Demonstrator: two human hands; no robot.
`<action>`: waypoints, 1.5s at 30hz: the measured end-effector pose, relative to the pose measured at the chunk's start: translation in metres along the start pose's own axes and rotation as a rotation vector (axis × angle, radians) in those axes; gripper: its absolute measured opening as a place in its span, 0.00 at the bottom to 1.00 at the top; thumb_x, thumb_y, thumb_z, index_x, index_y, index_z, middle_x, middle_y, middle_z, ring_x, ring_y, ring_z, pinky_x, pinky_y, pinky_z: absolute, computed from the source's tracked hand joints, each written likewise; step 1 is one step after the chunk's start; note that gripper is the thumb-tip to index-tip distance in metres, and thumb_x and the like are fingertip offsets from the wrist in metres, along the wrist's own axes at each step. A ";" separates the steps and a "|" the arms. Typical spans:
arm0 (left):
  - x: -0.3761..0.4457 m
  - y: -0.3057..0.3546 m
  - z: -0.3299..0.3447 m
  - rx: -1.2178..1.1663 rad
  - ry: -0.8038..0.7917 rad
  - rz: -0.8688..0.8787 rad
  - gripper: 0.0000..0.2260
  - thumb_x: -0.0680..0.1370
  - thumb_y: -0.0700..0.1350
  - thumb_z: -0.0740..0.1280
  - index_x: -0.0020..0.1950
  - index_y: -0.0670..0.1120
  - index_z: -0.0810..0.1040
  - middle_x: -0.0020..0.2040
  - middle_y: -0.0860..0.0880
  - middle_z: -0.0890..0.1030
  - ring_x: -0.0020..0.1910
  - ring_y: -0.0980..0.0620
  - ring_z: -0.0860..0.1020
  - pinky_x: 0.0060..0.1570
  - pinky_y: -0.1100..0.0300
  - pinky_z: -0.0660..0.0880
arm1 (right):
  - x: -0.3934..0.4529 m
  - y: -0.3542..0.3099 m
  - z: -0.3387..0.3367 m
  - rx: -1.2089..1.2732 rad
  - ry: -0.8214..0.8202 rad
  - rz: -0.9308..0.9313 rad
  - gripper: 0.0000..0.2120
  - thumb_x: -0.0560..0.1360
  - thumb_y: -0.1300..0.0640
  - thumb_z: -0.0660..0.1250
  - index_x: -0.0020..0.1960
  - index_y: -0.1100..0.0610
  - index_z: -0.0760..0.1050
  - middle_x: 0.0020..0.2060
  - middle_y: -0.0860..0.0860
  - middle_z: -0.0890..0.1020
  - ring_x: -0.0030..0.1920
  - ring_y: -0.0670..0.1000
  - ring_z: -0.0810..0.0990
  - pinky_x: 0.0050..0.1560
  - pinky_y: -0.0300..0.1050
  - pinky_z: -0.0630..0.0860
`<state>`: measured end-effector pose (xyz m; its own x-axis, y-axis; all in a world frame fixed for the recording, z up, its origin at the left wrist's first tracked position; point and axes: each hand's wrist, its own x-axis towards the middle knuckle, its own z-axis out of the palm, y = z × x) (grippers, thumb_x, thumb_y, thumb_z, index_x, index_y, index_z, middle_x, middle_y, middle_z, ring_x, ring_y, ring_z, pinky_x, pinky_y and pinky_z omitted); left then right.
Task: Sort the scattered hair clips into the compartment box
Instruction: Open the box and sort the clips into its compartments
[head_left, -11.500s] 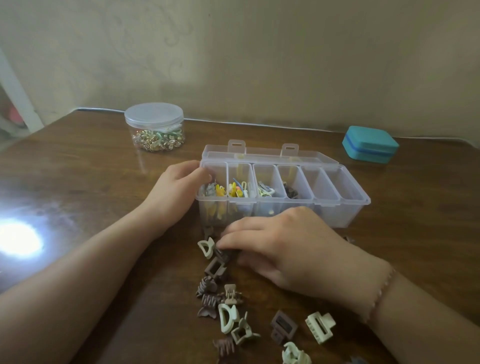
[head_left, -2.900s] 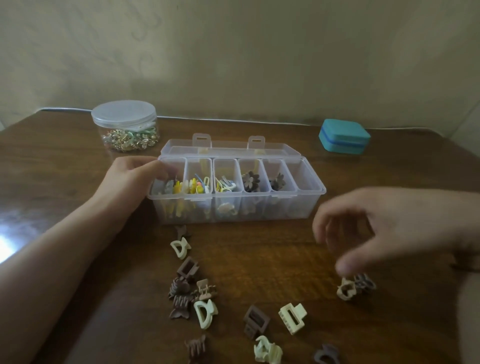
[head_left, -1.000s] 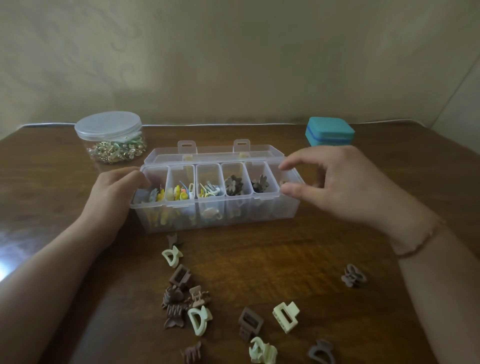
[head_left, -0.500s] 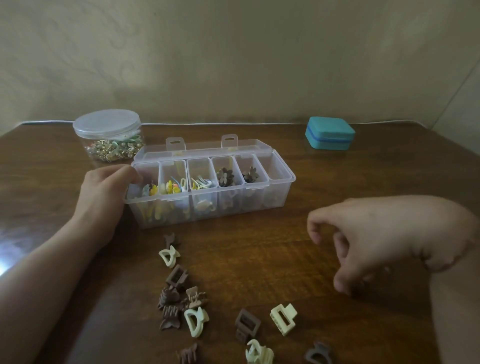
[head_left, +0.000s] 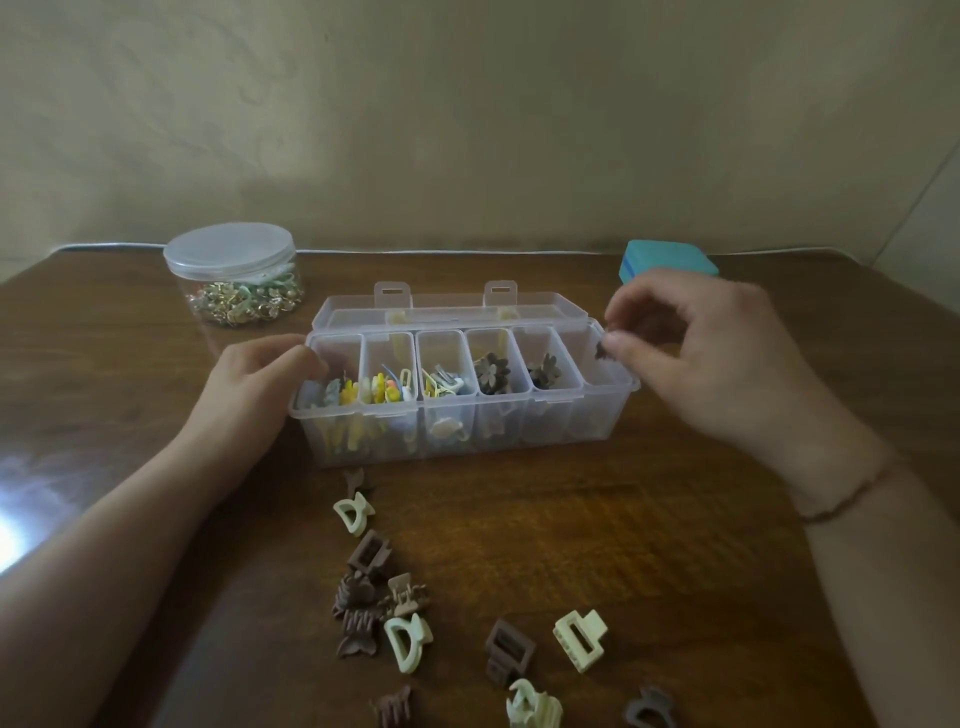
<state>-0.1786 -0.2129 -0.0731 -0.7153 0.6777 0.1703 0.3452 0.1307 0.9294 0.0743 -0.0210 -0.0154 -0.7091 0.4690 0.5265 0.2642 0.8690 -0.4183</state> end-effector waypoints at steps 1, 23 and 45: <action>0.000 0.000 0.001 -0.002 0.008 0.000 0.13 0.68 0.49 0.63 0.43 0.54 0.86 0.44 0.52 0.86 0.52 0.50 0.81 0.54 0.50 0.74 | -0.001 0.000 0.004 -0.051 -0.029 -0.018 0.07 0.72 0.58 0.73 0.46 0.48 0.77 0.42 0.44 0.81 0.43 0.40 0.80 0.46 0.34 0.77; 0.002 0.000 0.000 0.021 0.018 0.018 0.12 0.69 0.49 0.62 0.38 0.48 0.85 0.44 0.43 0.85 0.51 0.42 0.80 0.55 0.44 0.75 | -0.038 -0.072 0.051 0.042 -0.754 -0.550 0.09 0.76 0.54 0.68 0.55 0.45 0.76 0.55 0.39 0.71 0.51 0.41 0.73 0.48 0.42 0.76; -0.001 0.001 0.002 0.001 0.028 0.027 0.13 0.69 0.47 0.62 0.28 0.56 0.82 0.29 0.59 0.78 0.35 0.60 0.74 0.41 0.57 0.68 | -0.025 -0.063 -0.014 -0.045 -1.021 -0.157 0.14 0.69 0.37 0.68 0.54 0.35 0.72 0.48 0.35 0.77 0.51 0.38 0.77 0.48 0.39 0.77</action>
<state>-0.1765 -0.2124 -0.0726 -0.7224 0.6605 0.2048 0.3654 0.1132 0.9239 0.0842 -0.0851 0.0078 -0.9490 0.0106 -0.3151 0.1300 0.9237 -0.3603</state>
